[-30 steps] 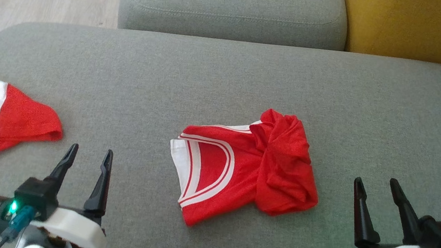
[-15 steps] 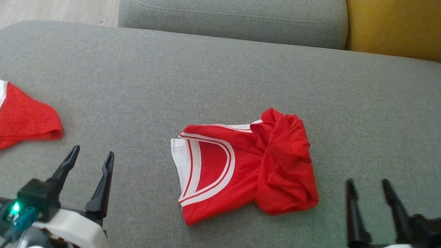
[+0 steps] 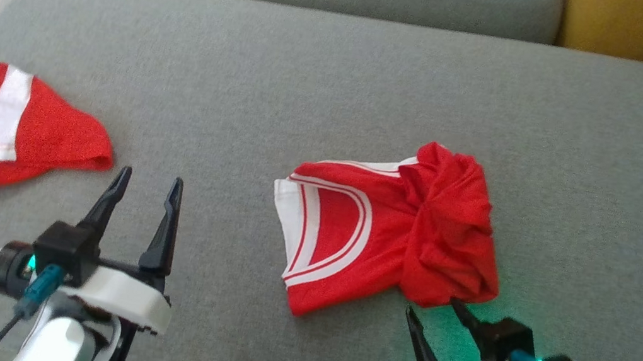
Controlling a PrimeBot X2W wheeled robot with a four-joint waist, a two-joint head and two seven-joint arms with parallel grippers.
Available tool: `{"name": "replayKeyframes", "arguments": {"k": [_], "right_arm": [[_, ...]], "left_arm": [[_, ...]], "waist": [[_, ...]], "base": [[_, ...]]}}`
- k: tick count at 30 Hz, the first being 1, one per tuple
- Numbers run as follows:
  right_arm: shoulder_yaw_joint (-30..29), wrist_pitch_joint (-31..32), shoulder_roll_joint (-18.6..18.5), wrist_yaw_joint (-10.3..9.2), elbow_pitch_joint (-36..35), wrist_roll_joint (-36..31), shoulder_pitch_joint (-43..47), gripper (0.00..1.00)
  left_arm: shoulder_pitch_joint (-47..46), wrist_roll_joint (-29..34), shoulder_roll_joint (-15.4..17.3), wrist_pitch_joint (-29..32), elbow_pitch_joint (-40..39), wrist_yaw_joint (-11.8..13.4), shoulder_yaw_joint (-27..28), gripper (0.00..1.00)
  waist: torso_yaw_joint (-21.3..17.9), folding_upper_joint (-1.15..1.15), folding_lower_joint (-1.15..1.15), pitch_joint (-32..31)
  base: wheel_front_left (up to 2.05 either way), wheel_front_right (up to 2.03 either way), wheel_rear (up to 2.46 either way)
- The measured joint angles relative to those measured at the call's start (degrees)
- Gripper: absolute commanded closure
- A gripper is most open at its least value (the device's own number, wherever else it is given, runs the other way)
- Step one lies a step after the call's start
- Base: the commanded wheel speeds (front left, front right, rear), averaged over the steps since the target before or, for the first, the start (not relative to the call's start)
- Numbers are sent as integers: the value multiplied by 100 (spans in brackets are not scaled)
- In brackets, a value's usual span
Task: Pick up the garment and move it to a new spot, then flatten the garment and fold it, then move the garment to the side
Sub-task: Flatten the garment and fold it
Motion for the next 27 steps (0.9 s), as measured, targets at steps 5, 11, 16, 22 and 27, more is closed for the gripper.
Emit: {"name": "replayKeyframes", "arguments": {"k": [5, 11, 16, 22, 27], "right_arm": [[11, -163, -1, 0, 382, -179, -400, 0], [9, -176, 4, 0, 953, -342, -634, 60], [-58, -298, 12, 0, 923, -231, -656, 100], [-144, -526, 41, 0, 163, 119, -640, 100], [-613, -537, 65, 0, -533, 229, -636, 100]], "left_arm": [[-133, 0, -15, -9, 12, -3, 14, 0], [-258, 1, -52, -49, 76, -4, 37, 0], [-303, 2, -91, -51, 104, -5, 57, 0], [-303, 44, -120, -56, 121, -5, 100, 0], [-303, 49, -129, -57, 116, -53, 166, 0]], "waist": [[106, 0, 0, 217], [167, 0, 1, 434], [136, 0, 1, 468], [11, 0, 0, 433], [-89, 0, 0, 368]], "base": [[0, 0, 0], [0, 0, 0], [0, 0, 0], [0, 0, 0], [0, 0, 0]]}}
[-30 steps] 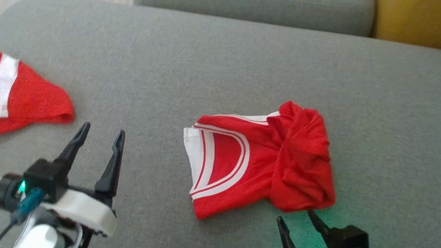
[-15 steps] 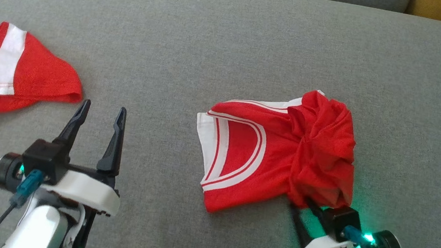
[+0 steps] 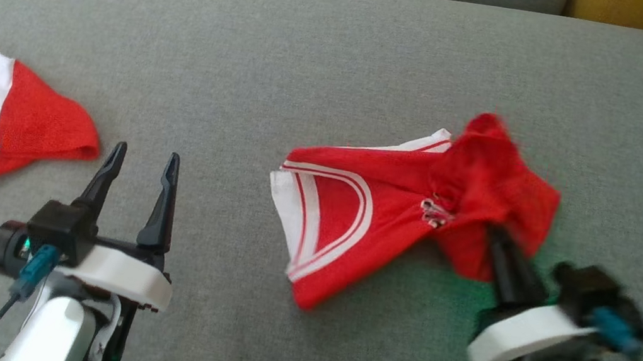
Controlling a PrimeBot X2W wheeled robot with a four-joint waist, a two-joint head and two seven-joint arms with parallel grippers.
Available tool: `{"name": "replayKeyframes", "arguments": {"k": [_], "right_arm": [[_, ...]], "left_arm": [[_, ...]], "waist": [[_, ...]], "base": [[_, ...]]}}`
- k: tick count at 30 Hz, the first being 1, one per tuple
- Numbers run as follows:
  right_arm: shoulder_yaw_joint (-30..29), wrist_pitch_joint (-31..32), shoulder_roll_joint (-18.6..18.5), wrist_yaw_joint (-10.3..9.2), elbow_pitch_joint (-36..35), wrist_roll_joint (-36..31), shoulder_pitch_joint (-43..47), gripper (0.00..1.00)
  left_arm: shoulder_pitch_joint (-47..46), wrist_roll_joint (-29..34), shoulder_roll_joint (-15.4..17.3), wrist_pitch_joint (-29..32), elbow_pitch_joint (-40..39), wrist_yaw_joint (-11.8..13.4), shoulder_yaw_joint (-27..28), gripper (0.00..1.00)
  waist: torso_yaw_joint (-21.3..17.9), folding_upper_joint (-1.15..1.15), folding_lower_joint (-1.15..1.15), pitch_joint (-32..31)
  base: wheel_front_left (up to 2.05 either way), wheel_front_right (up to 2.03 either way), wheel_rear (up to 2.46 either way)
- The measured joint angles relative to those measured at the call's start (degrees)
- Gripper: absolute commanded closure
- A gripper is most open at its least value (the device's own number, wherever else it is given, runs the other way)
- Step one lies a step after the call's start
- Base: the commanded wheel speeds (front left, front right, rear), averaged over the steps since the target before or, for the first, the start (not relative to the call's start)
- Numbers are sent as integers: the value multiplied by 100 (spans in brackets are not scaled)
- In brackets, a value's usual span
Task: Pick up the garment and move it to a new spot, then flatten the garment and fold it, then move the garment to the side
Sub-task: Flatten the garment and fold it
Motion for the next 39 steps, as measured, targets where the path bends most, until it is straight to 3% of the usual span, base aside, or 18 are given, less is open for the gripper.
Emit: {"name": "replayKeyframes", "arguments": {"k": [6, 12, 13, 14, 15, 22, 29, 39], "right_arm": [[-1066, 58, 22, 0, -134, 237, -134, 100], [-1706, 261, 20, 0, 463, 304, -680, 100], [-1749, 263, 19, 0, 602, 305, -700, 64], [-1819, 264, 19, 0, 757, 307, -706, 9], [-1892, 264, 19, 0, 910, 309, -703, 0], [-1969, 35, 22, 0, 1196, 410, -683, 0], [-1581, -268, 26, 0, 119, 425, -288, 0], [-1144, -24, 27, 0, -994, 271, 113, 0]], "left_arm": [[-3, 51, -54, 0, -24, -46, 15, 0], [-120, 52, -91, 0, -33, -101, 25, 0], [-144, 52, -98, 0, -34, -101, 34, 0], [-157, 53, -105, 0, -34, -102, 46, 0], [-160, 64, -113, 0, -35, -102, 55, 0], [-160, 111, -181, 0, -34, -105, 85, 0], [-74, 159, -186, 0, -35, -104, 121, 0], [268, 203, -176, 0, -30, -100, 104, 0]], "waist": [[-6, 0, 0, 28], [51, 0, 0, 172], [62, 0, 0, 198], [69, 0, 0, 220], [73, 0, 0, 239], [21, 0, 0, 229], [-66, 0, 0, 23], [-148, 0, 0, -387]], "base": [[0, 0, 0], [0, 0, 0], [0, 0, 0], [0, 0, 0], [0, 0, 0], [0, 0, 0], [0, 0, 0], [0, 0, 0]]}}
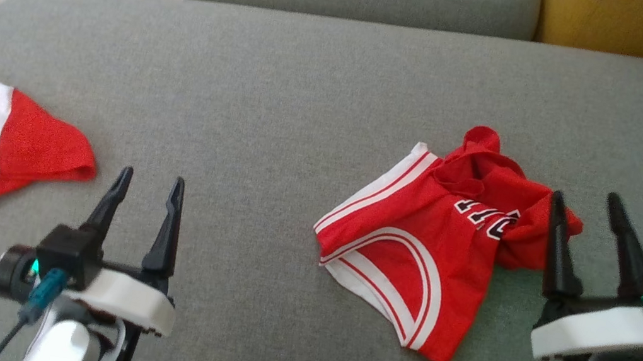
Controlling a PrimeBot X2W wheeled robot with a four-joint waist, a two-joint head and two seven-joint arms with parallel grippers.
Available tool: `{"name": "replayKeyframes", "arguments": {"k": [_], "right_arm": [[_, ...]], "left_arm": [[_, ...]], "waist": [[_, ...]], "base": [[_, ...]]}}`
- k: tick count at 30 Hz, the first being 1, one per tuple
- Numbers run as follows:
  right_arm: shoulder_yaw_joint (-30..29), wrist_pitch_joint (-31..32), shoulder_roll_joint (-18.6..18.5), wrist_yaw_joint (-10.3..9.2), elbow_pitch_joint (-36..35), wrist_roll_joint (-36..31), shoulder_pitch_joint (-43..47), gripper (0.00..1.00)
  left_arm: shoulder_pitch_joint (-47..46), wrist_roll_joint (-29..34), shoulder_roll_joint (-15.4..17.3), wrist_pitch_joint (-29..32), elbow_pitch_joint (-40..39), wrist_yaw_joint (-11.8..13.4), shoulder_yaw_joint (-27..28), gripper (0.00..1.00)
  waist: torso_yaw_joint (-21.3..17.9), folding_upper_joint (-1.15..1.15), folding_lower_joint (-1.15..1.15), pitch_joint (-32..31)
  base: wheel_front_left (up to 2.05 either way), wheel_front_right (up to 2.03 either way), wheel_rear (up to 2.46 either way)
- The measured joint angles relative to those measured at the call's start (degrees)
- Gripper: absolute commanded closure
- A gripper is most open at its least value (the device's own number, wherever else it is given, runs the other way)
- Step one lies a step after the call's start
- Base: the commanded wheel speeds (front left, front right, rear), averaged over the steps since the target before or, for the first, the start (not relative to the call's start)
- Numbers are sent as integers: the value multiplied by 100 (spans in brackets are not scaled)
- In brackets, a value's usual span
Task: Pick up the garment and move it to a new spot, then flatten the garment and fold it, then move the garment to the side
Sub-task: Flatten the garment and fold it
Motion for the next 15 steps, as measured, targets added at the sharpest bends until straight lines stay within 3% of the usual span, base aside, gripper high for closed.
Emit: {"name": "replayKeyframes", "arguments": {"k": [15], "right_arm": [[76, 266, 7, 0, -158, 118, 712, 0]], "left_arm": [[455, -2, 63, 16, -46, 62, -60, 0]], "waist": [[10, 0, 0, -364]], "base": [[0, 0, 0]]}}
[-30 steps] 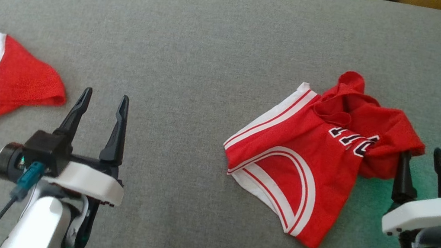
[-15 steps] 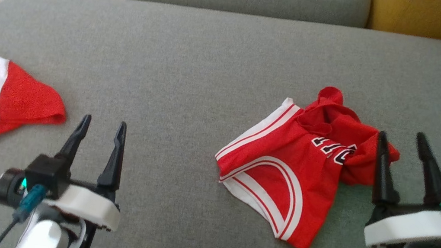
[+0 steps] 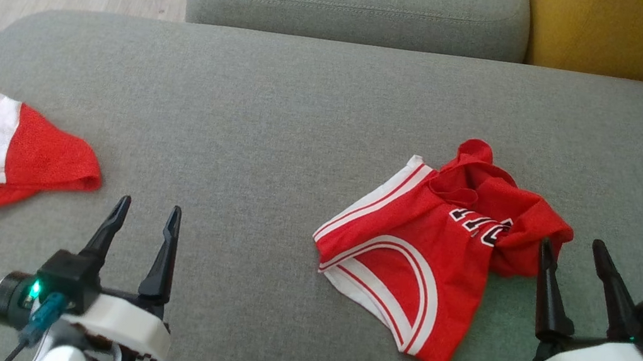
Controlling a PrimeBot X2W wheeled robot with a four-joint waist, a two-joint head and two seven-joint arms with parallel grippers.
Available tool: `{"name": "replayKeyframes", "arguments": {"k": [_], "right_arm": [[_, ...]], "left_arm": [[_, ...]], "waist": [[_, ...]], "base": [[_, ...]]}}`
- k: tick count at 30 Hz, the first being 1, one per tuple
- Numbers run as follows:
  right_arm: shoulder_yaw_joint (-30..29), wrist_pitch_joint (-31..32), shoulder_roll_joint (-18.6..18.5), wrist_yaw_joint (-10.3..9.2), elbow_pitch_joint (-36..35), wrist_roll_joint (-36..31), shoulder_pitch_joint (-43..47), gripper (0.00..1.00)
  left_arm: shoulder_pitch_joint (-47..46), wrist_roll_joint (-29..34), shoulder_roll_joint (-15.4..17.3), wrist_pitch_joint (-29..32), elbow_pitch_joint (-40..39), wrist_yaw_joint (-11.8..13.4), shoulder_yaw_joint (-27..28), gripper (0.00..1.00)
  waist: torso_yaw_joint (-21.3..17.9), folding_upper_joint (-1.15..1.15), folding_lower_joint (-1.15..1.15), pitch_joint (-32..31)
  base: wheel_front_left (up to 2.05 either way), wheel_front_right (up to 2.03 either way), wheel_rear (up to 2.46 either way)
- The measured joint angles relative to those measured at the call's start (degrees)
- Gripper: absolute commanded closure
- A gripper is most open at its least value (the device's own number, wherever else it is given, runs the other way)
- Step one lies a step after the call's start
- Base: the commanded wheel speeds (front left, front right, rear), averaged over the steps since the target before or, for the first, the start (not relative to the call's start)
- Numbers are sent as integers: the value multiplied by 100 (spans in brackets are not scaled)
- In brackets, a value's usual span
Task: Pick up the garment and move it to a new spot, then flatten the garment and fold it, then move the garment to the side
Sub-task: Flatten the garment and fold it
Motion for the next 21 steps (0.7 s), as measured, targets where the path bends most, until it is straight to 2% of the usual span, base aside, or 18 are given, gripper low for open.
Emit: {"name": "replayKeyframes", "arguments": {"k": [9, 13, 14, 18, 21], "right_arm": [[0, 1, 1, 0, -3, 43, -1, 0], [-1, 1, 2, 0, 0, 48, -5, 0], [5, 2, 2, 0, 2, 53, -21, 0], [73, 3, 2, 0, 4, 105, -109, 0], [166, 3, 2, 0, 5, 105, -282, 0]], "left_arm": [[-7, 7, 25, 78, -77, 5, -182, 0], [-120, 90, -66, 260, -97, -246, -630, 0], [-259, 92, -188, 412, -38, -444, -926, 0], [-605, 102, -460, 690, 401, -816, -1513, 0], [-885, 101, -580, 755, 921, -871, -1703, 0]], "waist": [[1, 0, 0, 64], [8, 0, 0, 160], [2, 0, 0, 236], [-56, 0, 0, 438], [-149, 0, 0, 607]], "base": [[0, 0, 0], [0, 0, 0], [0, 0, 0], [0, 0, 0], [0, 0, 0]]}}
